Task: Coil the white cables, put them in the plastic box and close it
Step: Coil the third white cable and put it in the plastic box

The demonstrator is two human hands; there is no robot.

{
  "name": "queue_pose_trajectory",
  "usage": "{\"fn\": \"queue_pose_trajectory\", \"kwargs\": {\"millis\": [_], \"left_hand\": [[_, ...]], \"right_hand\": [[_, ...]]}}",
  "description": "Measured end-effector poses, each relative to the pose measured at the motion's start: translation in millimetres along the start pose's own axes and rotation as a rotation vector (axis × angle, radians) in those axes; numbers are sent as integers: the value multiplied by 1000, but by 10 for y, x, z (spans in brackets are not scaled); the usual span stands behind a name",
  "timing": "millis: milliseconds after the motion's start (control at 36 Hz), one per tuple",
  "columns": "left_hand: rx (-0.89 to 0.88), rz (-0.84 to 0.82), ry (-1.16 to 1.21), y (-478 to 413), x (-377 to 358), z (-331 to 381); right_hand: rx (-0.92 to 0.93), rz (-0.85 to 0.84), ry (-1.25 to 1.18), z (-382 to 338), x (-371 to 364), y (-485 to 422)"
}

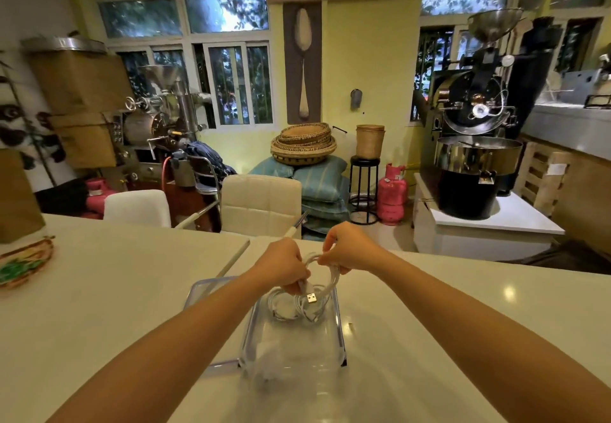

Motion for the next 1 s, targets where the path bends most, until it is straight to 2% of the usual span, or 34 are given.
{"fn": "queue_pose_trajectory", "kwargs": {"millis": [194, 417, 806, 917, 1000], "left_hand": [[154, -79, -63, -93, -365, -467], [192, -187, -154, -58, -647, -682], [166, -212, -403, -30, -801, -697], [148, -222, -541, -10, -849, -711], [104, -163, -632, -21, -842, -678]], "right_hand": [[17, -219, 134, 112, -527, 0], [120, -422, 554, 155, -951, -5], [193, -535, 855, 228, -1299, 23], [237, -518, 884, 200, -1362, 46], [261, -504, 893, 204, -1382, 56]]}}
Point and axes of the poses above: each hand's wrist, its own y-axis away from the middle knuckle, its own x-axis out of the back of the hand, z = x × y, the point moved 10 cm from there along -y, towards the middle knuckle, and after that the axes turned 14 degrees about x, right-handed, at the moved point
